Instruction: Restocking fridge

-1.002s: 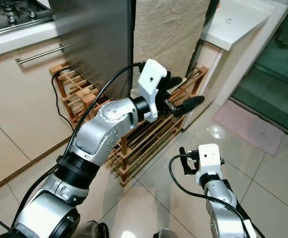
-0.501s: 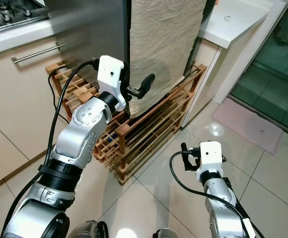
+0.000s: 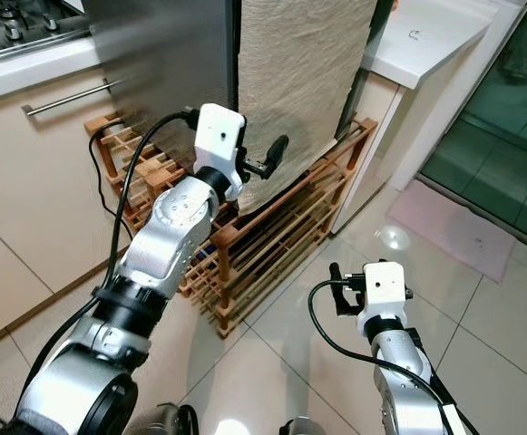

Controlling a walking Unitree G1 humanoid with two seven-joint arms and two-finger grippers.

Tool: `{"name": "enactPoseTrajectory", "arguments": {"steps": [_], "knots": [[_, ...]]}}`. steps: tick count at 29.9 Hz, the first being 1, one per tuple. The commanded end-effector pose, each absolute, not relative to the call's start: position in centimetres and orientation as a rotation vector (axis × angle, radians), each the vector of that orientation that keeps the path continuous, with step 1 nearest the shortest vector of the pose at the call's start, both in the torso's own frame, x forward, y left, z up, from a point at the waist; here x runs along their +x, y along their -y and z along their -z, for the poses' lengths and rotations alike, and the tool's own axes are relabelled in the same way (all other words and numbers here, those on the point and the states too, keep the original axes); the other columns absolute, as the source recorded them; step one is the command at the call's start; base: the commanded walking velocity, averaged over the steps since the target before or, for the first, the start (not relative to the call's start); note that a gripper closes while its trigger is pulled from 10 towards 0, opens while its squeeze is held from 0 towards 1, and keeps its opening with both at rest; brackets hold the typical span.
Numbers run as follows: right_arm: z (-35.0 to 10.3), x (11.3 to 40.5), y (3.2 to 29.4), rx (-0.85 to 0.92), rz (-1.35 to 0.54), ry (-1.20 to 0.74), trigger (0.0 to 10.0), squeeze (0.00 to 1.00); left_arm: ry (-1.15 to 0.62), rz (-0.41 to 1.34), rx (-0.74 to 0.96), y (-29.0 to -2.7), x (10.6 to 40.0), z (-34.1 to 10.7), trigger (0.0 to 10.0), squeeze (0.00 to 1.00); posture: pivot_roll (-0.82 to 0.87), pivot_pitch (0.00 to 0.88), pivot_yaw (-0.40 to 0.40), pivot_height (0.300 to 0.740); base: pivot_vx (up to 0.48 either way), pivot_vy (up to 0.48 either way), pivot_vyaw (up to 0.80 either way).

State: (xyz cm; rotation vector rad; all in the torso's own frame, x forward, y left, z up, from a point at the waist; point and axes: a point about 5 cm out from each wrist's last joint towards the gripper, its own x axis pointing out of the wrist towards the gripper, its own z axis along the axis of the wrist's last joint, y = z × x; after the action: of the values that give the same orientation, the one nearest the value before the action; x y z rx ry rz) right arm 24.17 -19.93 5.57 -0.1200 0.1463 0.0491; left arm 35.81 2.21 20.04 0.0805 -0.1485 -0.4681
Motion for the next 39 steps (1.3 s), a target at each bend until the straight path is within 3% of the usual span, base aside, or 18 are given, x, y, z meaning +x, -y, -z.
{"name": "enactPoseTrajectory", "arguments": {"steps": [1,29,39], "knots": [[-6.0,23.9,20.0,-0.111,-0.057,-0.121,10.0,0.00,0.160,0.457,0.093,-1.6,35.9,-20.2,10.0,0.00,-0.03,0.070,-0.045,0.728,0.000,0.000,0.00],[-6.3,23.5,19.8,-0.115,-0.090,-0.107,10.0,0.00,0.130,0.377,0.060,-0.8,37.6,-20.0,10.0,0.00,-0.04,0.093,-0.044,0.728,0.000,0.000,0.00],[-6.4,23.4,19.6,-0.117,-0.097,-0.107,10.0,0.00,0.024,0.441,0.025,0.8,37.5,-18.5,10.0,0.00,-0.04,0.099,-0.045,0.728,0.000,0.000,0.00]]}}
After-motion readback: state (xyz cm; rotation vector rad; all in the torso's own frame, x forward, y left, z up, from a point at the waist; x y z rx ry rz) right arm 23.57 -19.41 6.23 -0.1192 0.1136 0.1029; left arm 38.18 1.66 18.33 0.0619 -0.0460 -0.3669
